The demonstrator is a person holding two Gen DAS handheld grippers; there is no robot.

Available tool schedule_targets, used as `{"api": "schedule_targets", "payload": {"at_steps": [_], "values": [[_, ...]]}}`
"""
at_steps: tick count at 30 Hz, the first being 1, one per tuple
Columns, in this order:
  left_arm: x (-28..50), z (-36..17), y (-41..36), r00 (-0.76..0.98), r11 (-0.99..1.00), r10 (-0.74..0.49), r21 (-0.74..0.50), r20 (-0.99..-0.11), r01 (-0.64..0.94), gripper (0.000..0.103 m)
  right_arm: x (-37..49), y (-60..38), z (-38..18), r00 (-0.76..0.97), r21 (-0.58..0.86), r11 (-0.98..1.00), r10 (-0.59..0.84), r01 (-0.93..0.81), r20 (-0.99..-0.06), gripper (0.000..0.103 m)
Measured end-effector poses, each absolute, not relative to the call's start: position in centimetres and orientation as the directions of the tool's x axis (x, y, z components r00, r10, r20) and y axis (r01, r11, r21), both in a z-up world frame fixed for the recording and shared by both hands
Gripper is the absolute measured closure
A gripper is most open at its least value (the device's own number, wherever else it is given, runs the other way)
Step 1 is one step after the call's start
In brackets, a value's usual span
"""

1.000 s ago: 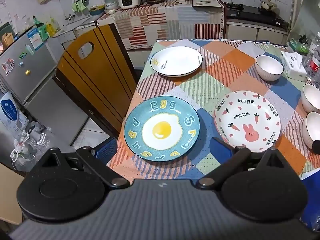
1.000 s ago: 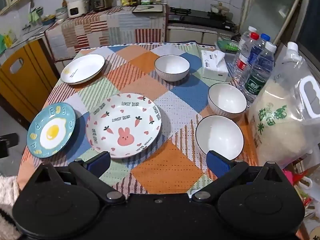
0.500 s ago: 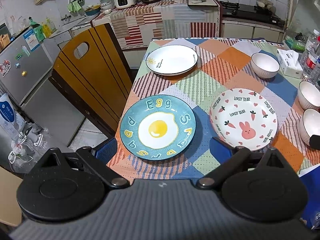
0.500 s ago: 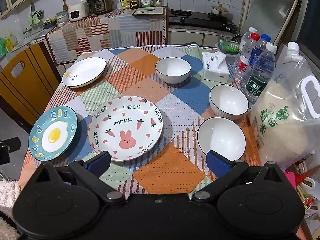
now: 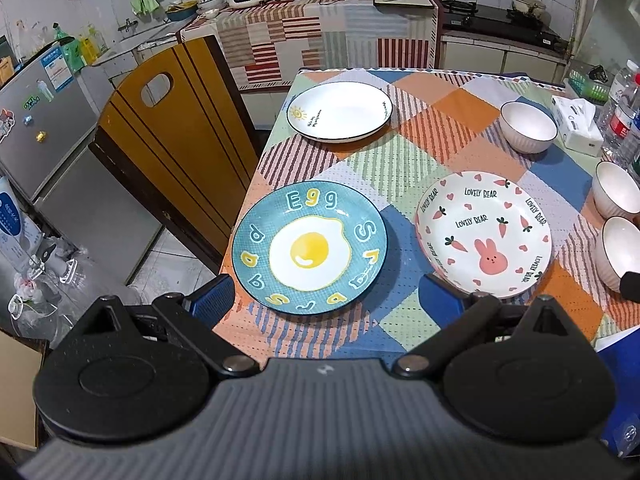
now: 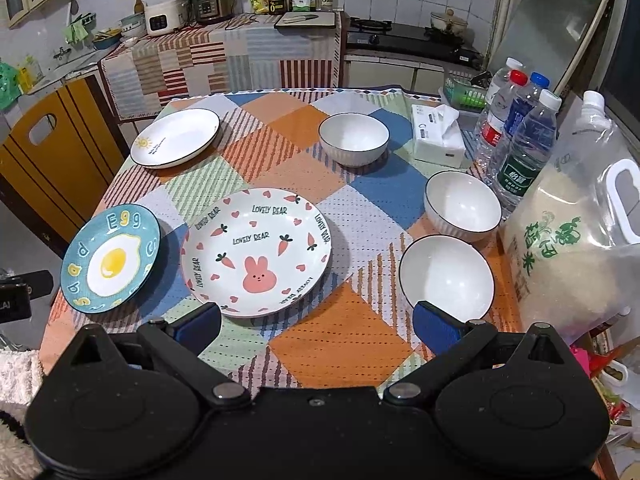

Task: Organize plates and bowls

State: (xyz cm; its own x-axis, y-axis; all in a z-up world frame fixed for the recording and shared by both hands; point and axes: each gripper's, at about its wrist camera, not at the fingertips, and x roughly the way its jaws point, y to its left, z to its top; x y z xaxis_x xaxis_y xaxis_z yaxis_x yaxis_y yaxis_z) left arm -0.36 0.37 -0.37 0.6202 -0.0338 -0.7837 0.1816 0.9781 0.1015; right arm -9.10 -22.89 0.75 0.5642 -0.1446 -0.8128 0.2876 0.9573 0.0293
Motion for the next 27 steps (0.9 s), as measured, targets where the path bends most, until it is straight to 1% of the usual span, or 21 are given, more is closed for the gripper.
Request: {"api": "schedule_targets", "payload": {"at_steps": [10, 12, 16, 23, 24, 25, 27], "values": [[-0.52, -0.25, 0.22, 0.62, 0.978, -0.026, 0.11, -0.784, 0.18, 0.005, -9.0, -23.14, 0.45, 0.557, 0.029, 0.957, -0.143, 0.288, -0.818, 0.0], [-0.6, -0.3, 0.22, 0.618, 0.976, -0.031, 0.108, -0.786, 0.187, 0.006, -9.0, -23.1, 0.43, 0.557, 0.029, 0.958, -0.14, 0.284, -0.818, 0.0], [-0.69, -0.3, 0.29, 0.607, 0.977, -0.057, 0.082, -0.793, 0.199, 0.007, -8.98, -23.08, 0.4, 0.557, 0.03, 0.959, -0.137, 0.28, -0.819, 0.0], [-0.82, -0.12, 0.11, 0.608, 0.975, -0.066, 0.079, -0.791, 0.209, 0.007, -8.98, -23.08, 0.37, 0.556, 0.03, 0.959, -0.137, 0.28, -0.82, 0.0], [-0.81, -0.12, 0.1, 0.607, 0.975, -0.069, 0.077, -0.791, 0.21, 0.01, -8.97, -23.09, 0.33, 0.555, 0.029, 0.96, -0.137, 0.279, -0.821, 0.0], [-0.89, -0.11, 0.13, 0.608, 0.975, -0.071, 0.074, -0.791, 0.21, 0.016, -8.96, -23.11, 0.27, 0.552, 0.026, 0.961, -0.137, 0.276, -0.823, 0.0], [-1.0, -0.21, -0.01, 0.608, 0.973, -0.068, 0.082, -0.791, 0.215, 0.018, -8.93, -23.11, 0.15, 0.547, 0.021, 0.963, -0.135, 0.269, -0.827, 0.0]]}}
